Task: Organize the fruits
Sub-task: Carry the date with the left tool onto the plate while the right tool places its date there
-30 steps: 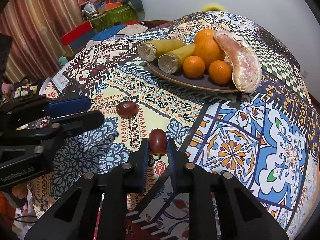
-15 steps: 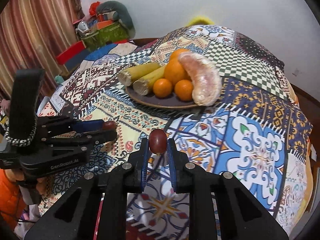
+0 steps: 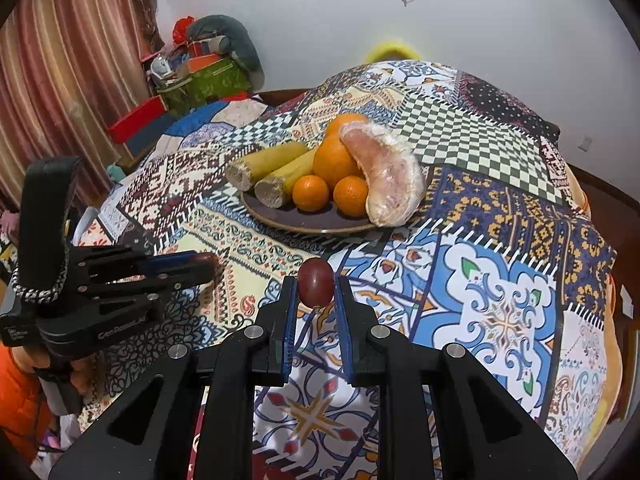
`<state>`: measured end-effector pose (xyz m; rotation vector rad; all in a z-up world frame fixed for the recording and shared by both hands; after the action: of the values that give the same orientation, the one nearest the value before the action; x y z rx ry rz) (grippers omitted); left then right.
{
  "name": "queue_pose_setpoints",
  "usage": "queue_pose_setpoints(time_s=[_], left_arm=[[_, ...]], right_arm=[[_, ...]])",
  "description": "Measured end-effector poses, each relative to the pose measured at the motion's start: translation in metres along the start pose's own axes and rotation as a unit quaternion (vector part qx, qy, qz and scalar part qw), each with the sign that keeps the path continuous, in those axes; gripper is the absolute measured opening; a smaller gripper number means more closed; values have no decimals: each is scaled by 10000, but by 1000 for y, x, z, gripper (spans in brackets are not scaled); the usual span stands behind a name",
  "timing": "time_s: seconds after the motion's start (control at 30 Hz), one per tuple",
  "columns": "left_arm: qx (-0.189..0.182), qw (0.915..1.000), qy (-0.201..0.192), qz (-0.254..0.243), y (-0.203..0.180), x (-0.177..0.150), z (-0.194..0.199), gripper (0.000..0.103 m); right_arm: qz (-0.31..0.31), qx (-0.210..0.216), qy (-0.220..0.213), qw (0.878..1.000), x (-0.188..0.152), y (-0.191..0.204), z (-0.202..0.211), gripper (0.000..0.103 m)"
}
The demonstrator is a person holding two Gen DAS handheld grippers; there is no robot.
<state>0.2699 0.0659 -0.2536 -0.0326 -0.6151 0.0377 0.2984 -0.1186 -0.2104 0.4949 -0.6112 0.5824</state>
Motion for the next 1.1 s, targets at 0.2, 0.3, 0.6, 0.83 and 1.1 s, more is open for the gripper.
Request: queue_pose_setpoints(time_s=[0.2, 0.3, 0.6, 0.83, 1.1], left_arm=[[-67, 9995, -320, -7, -4, 14, 20, 18], [-144, 9987, -483, 35, -5, 26, 27, 18], [-313, 9977, -592, 81, -11, 54, 16, 18], [-436, 9983, -381, 66, -16, 63, -7, 18], [-530, 9983, -229, 6, -17, 67, -18, 19]], right_arm=[[-29, -77, -177, 9998, 14, -8, 6, 17], [-14, -96, -246, 9996, 21, -9, 6, 17], [231, -155, -120, 9995, 35, -8, -16, 17], [496, -164, 111, 9986, 40, -7, -39, 17], [550, -68, 215, 9982, 43, -10, -51, 18]])
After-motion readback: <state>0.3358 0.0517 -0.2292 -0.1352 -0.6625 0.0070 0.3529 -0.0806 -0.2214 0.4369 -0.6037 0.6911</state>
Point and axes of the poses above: each gripper's, at about its wrist camera, not at the fingertips, and z roughly against the way its jaws point, y to its left, x to its top, the point moved 1 cm from there along -z, roughly the way its jaws point, and after that the axes turned 7 degrees about x, right-handed, at the moved point
